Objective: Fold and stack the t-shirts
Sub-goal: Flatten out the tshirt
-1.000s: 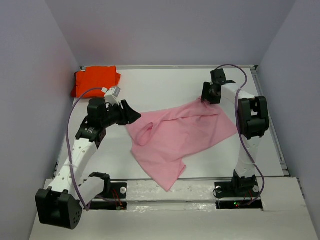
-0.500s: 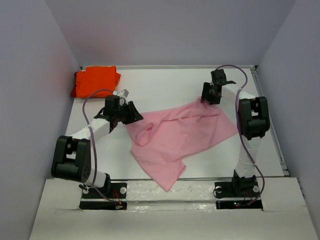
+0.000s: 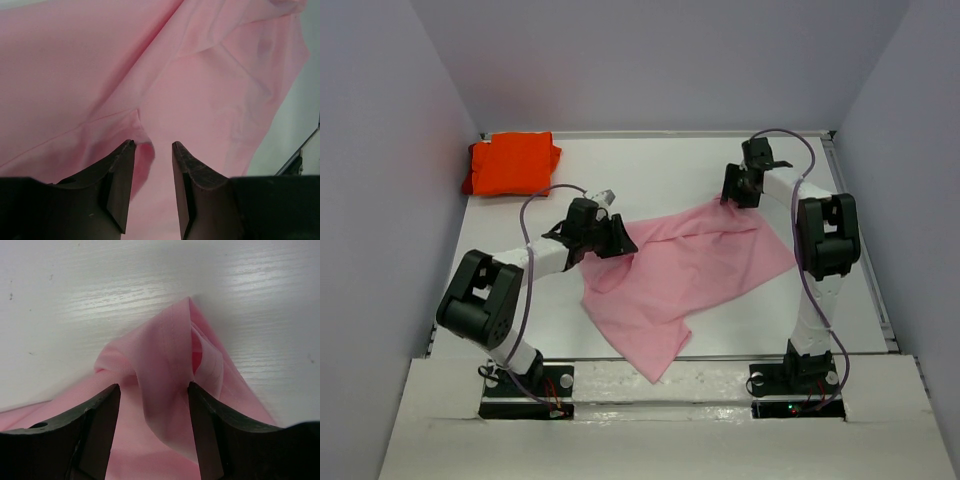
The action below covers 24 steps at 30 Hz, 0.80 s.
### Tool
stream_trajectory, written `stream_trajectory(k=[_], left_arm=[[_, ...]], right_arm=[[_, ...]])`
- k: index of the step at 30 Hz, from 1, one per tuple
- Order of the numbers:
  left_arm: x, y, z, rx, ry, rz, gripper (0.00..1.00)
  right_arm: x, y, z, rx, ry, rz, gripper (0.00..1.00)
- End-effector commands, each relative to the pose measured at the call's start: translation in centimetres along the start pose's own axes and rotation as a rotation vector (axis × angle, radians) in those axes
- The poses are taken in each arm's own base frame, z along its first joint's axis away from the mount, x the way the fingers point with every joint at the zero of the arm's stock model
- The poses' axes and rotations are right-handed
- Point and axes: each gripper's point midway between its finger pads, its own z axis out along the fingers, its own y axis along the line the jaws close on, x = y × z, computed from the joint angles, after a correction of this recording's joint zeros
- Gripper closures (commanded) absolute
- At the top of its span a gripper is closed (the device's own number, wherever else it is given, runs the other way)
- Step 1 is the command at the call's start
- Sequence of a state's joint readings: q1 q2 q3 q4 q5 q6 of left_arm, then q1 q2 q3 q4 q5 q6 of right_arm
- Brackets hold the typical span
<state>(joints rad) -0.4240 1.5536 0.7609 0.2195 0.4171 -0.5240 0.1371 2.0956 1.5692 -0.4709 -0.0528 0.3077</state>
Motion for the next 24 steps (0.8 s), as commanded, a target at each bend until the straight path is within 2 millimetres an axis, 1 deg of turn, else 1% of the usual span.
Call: stream_trajectory(k=[1, 3, 6, 7, 8, 10, 11, 12, 14, 15, 17, 18, 19, 20, 22, 24], left_arm=[[-0.5, -0.5, 1.0, 0.019, -0.036, 0.001, 0.55], [-0.1, -0.2, 1.6, 0.019, -0.017, -0.004, 0.55], [1.0, -0.6, 2.0, 0.041, 0.015, -0.008, 0.55], [1.1, -0.9, 2.1, 0.050, 0.013, -0.008, 0.56], [1.8, -1.4, 2.2, 0.061, 0.028, -0.004, 0.56], [2.3, -2.2, 2.2, 0.085, 0.030, -0.009, 0.56], [3.0, -2.8, 2.3, 0.103, 0.048, -0.008, 0.56], [3.3, -3.2, 2.3, 0.120, 0.055, -0.013, 0.56], [3.7, -4.5, 2.3, 0.165, 0.062, -0.030, 0.56], [4.1, -5.6, 2.4, 0.195, 0.068, -0.019, 0.56], [4.6, -6.8, 2.6, 0.216, 0.084, -0.033, 0.56], [4.8, -8.2, 2.6, 0.255, 0.091, -0.020, 0.56], [5.1, -8.8, 2.7, 0.268, 0.099, -0.021, 0.56], [4.8, -9.8, 2.7, 0.293, 0.100, -0.025, 0.56], [5.0, -11.1, 2.5, 0.320, 0.105, -0.013, 0.56], [4.0, -12.4, 1.9, 0.352, 0.085, -0.008, 0.56]], right_arm=[[-3.0, 1.2, -3.0, -0.049, -0.100, -0.002, 0.38], [-3.0, 1.3, -3.2, -0.050, -0.105, -0.002, 0.38], [-2.7, 0.9, -3.0, -0.035, -0.099, -0.004, 0.38], [-2.7, 0.9, -2.9, -0.035, -0.097, -0.004, 0.38], [-2.7, 0.9, -2.8, -0.034, -0.096, -0.004, 0.38], [-2.6, 0.9, -2.7, -0.036, -0.092, -0.002, 0.38], [-2.6, 0.9, -2.6, -0.037, -0.090, -0.004, 0.38], [-2.5, 0.9, -2.5, -0.036, -0.087, -0.005, 0.38], [-2.4, 0.8, -2.2, -0.035, -0.084, -0.005, 0.38], [-2.2, 0.7, -1.9, -0.031, -0.077, -0.004, 0.38], [-2.1, 0.7, -1.6, -0.029, -0.072, -0.004, 0.38], [-1.8, 0.5, -1.3, -0.026, -0.061, 0.000, 0.38], [-1.7, 0.6, -1.1, -0.027, -0.056, 0.001, 0.38], [-1.6, 0.6, -1.0, -0.030, -0.052, 0.004, 0.38], [-1.5, 0.8, -0.8, -0.041, -0.045, 0.004, 0.38], [-1.4, 0.8, -0.6, -0.041, -0.040, 0.005, 0.38]])
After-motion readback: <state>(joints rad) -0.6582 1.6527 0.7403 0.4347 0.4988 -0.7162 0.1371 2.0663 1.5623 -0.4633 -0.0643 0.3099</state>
